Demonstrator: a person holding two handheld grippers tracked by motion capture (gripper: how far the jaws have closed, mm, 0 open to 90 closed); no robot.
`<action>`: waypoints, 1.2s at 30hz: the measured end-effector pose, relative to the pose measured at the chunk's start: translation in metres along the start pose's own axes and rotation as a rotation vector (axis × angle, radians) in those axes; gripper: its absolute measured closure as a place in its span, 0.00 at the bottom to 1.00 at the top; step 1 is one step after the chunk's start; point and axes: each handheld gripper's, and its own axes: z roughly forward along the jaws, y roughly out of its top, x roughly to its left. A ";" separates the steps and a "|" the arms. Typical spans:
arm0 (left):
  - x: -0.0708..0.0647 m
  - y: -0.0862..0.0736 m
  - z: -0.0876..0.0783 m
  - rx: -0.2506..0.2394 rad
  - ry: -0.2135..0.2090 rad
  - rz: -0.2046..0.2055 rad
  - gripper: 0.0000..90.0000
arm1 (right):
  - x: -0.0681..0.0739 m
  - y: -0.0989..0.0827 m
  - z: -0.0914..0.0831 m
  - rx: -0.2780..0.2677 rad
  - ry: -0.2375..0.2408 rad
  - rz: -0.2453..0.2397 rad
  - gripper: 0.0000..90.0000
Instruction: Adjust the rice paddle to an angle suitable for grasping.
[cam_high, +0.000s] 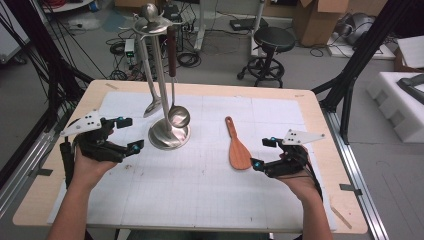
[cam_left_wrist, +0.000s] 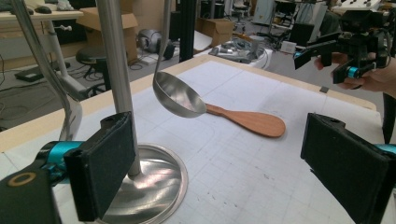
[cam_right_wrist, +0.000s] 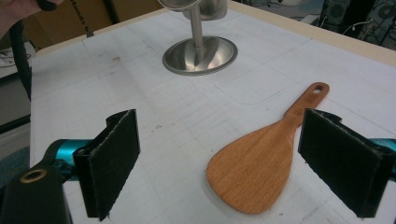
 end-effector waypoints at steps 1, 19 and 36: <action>0.000 0.000 0.000 0.000 0.001 0.002 0.12 | 0.000 0.000 0.000 0.000 -0.003 -0.004 0.13; 0.002 -0.002 -0.001 0.001 -0.001 -0.001 0.12 | -0.002 0.000 0.000 0.003 -0.040 0.021 0.14; 0.001 0.000 -0.009 -0.003 0.006 0.009 0.11 | -0.014 0.029 0.032 0.117 -0.136 0.064 0.14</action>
